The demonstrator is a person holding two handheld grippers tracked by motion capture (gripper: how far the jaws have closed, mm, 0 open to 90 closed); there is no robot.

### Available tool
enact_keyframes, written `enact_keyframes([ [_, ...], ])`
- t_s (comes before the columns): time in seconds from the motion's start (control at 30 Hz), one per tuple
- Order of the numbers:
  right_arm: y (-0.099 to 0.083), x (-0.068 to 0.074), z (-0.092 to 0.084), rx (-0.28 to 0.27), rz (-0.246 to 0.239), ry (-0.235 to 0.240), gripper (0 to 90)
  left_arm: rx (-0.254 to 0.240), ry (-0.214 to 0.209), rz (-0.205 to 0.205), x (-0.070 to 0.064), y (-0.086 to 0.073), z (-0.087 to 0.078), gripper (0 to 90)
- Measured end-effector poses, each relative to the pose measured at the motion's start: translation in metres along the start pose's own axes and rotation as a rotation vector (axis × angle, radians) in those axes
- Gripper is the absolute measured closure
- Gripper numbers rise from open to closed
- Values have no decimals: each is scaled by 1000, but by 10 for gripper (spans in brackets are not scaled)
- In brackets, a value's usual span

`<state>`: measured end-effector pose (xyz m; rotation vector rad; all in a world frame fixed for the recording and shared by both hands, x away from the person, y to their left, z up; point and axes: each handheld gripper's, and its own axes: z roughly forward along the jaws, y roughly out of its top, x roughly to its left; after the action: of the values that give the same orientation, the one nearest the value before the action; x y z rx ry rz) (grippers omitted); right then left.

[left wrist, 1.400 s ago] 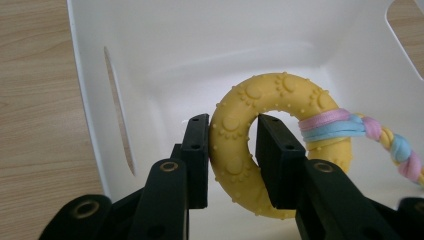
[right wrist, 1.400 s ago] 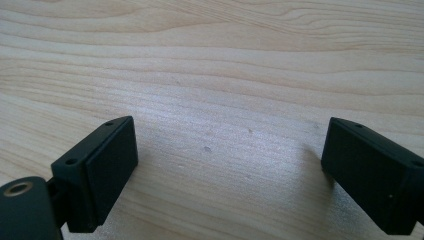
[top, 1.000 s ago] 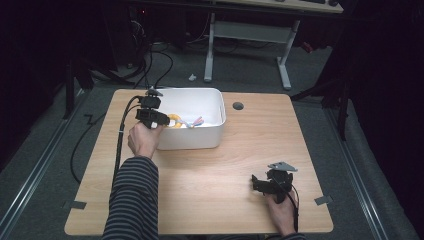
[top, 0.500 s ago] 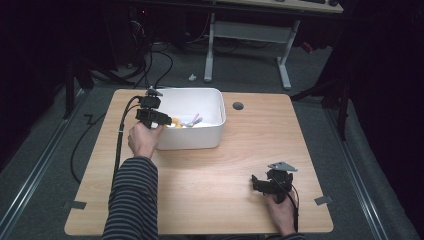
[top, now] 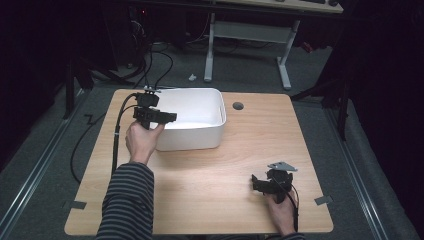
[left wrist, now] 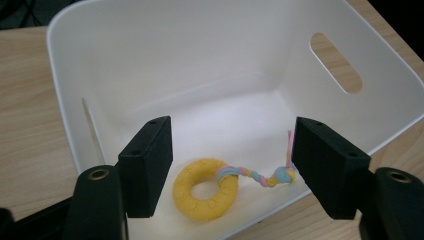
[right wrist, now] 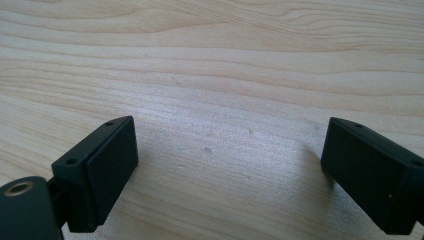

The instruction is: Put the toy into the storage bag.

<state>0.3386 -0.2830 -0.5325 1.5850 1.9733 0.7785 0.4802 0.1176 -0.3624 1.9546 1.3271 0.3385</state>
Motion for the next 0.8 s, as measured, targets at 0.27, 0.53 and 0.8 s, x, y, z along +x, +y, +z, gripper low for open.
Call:
enact_keyframes([
  [0.27,0,0,0,1,2,1,78,-67,13,33,-3,-8,-29,332],
  [0.53,0,0,0,2,0,1,79,-106,23,60,1,-26,-51,328],
  [0.8,0,0,0,3,-1,3,80,-142,34,64,6,-44,-68,322],
])
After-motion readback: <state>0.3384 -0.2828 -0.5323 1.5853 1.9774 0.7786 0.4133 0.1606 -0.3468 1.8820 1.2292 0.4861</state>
